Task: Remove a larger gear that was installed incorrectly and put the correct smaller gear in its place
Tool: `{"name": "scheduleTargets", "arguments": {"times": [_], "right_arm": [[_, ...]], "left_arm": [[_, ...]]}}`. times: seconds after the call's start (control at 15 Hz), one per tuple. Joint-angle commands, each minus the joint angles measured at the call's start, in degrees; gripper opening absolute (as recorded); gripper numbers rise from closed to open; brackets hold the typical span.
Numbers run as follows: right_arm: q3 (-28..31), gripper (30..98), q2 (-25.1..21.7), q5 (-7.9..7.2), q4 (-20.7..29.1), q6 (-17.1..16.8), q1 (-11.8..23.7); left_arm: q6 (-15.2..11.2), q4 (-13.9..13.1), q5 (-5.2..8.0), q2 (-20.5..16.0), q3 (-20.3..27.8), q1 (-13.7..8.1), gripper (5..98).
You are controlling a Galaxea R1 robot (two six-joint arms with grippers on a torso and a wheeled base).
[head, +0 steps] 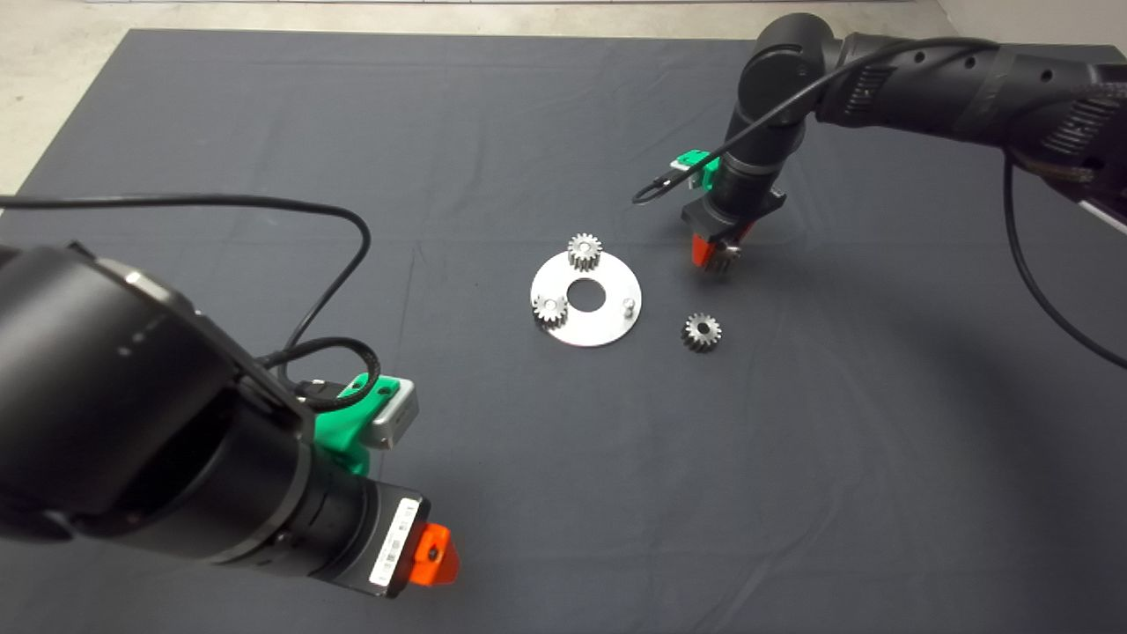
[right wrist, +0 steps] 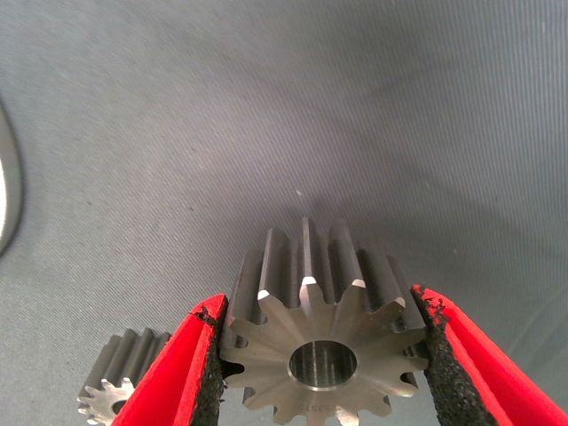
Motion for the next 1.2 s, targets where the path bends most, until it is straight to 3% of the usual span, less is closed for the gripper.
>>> {"name": "scheduleTargets", "arguments": {"times": [0.0, 0.47, 1.13], "right_arm": [[0.56, 49.6, -0.06, -4.14, 2.92, 1.65, 1.56], [0.56, 49.6, -0.17, -3.73, 2.92, 1.65, -0.31], [1.52, 49.6, -0.47, -3.42, 2.92, 1.38, -0.22]], "left_arm": [[-0.24, -1.14, 0.07, 0.01, 0.98, -0.84, 98.2], [-0.31, -1.14, 0.07, -0.08, 0.98, -0.84, 98.2], [-0.31, -1.14, 0.07, -0.17, 0.98, -0.84, 98.2]]}}
